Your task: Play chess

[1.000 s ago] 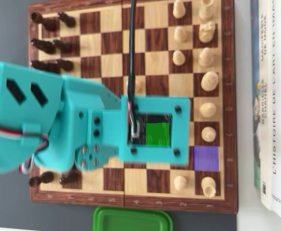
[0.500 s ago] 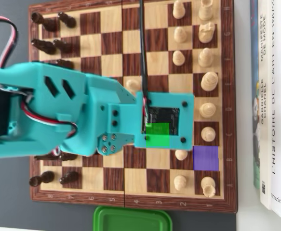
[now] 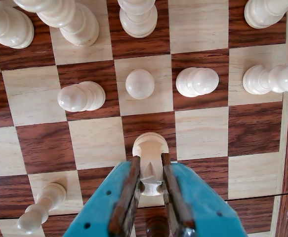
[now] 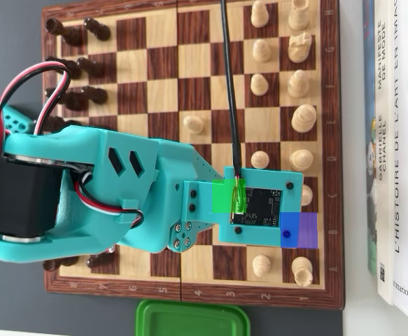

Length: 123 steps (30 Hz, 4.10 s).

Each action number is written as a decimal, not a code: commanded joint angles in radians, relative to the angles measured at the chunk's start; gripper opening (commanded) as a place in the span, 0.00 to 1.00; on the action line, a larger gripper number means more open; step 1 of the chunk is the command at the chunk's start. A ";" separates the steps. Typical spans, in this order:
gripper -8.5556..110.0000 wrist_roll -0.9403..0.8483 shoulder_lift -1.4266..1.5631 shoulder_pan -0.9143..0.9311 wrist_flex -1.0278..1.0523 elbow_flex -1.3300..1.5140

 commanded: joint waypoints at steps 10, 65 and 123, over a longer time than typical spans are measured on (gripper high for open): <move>0.10 -0.005 0.006 0.008 -0.014 -0.052; 0.10 -0.005 -0.044 0.008 -0.015 -0.064; 0.17 -0.005 0.135 -0.008 -0.003 -0.069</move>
